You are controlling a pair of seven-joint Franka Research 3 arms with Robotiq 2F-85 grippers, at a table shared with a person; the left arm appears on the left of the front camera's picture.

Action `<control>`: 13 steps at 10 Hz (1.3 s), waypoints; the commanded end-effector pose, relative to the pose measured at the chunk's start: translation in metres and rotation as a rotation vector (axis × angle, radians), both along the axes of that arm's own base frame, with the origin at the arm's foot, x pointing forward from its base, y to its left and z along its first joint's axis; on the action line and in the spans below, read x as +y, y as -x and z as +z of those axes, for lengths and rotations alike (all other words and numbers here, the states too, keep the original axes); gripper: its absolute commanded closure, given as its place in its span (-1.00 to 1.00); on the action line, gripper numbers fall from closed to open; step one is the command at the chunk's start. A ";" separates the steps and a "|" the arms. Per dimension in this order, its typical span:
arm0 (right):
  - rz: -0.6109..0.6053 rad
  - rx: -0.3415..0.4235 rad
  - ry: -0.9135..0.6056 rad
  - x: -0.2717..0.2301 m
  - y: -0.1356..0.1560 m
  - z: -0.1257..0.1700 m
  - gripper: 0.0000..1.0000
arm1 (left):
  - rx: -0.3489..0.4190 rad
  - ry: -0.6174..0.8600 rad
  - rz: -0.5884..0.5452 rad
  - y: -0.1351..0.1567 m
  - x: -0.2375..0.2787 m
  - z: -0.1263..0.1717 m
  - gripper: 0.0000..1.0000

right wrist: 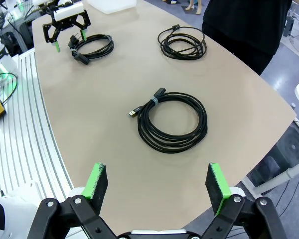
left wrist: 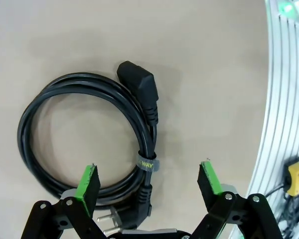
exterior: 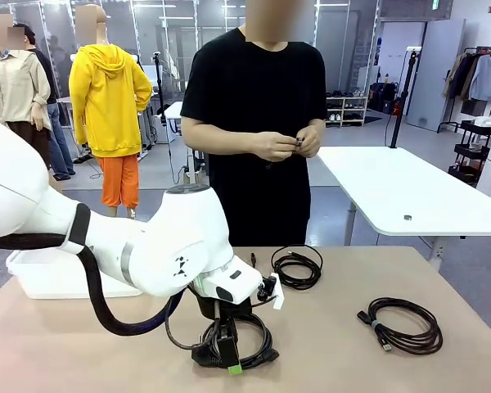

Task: Organize and store the cables.
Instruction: Place the Power Cable into the Organizing box.

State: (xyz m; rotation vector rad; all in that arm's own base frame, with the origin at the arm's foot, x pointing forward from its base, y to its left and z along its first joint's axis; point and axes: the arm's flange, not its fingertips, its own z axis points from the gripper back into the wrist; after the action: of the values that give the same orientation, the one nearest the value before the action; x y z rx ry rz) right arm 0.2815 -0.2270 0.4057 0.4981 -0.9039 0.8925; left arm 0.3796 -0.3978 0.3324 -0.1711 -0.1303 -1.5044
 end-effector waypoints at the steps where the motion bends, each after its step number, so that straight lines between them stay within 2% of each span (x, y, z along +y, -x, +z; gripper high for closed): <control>1: 0.006 -0.025 -0.001 -0.001 -0.001 -0.002 -1.00 | 0.007 -0.029 0.010 -0.004 -0.010 -0.009 -0.99; 5: 0.006 -0.025 -0.001 -0.001 -0.001 -0.002 -1.00 | 0.011 -0.068 -0.043 0.001 -0.016 -0.022 -0.99; 6: 0.006 -0.025 -0.001 -0.001 -0.001 -0.002 -1.00 | 0.016 -0.085 -0.038 -0.001 -0.017 -0.025 -0.34; 7: 0.006 -0.025 -0.001 -0.001 -0.001 -0.002 -1.00 | 0.022 -0.089 -0.046 0.000 -0.017 -0.025 0.20; 8: 0.006 -0.025 -0.001 -0.001 -0.001 -0.002 -1.00 | 0.031 -0.112 -0.040 0.002 -0.016 -0.022 0.20; 9: 0.006 -0.025 -0.001 -0.001 -0.001 -0.002 -1.00 | 0.029 -0.117 -0.042 0.004 -0.015 -0.019 1.00; 10: 0.006 -0.025 -0.001 -0.001 -0.001 -0.002 -1.00 | 0.037 -0.135 -0.044 0.005 -0.016 -0.019 0.52; 11: 0.006 -0.025 -0.001 -0.001 -0.001 -0.002 -1.00 | 0.045 -0.143 -0.045 0.005 -0.015 -0.020 1.00; 13: 0.006 -0.025 -0.001 -0.001 -0.001 -0.002 -1.00 | 0.068 -0.156 -0.059 0.004 -0.019 -0.016 1.00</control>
State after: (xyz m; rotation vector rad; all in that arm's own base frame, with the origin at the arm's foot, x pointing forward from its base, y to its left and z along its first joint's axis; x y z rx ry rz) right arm 0.2814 -0.2270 0.4058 0.4972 -0.9051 0.8940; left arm 0.3754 -0.4115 0.3111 -0.1134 0.0097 -1.5612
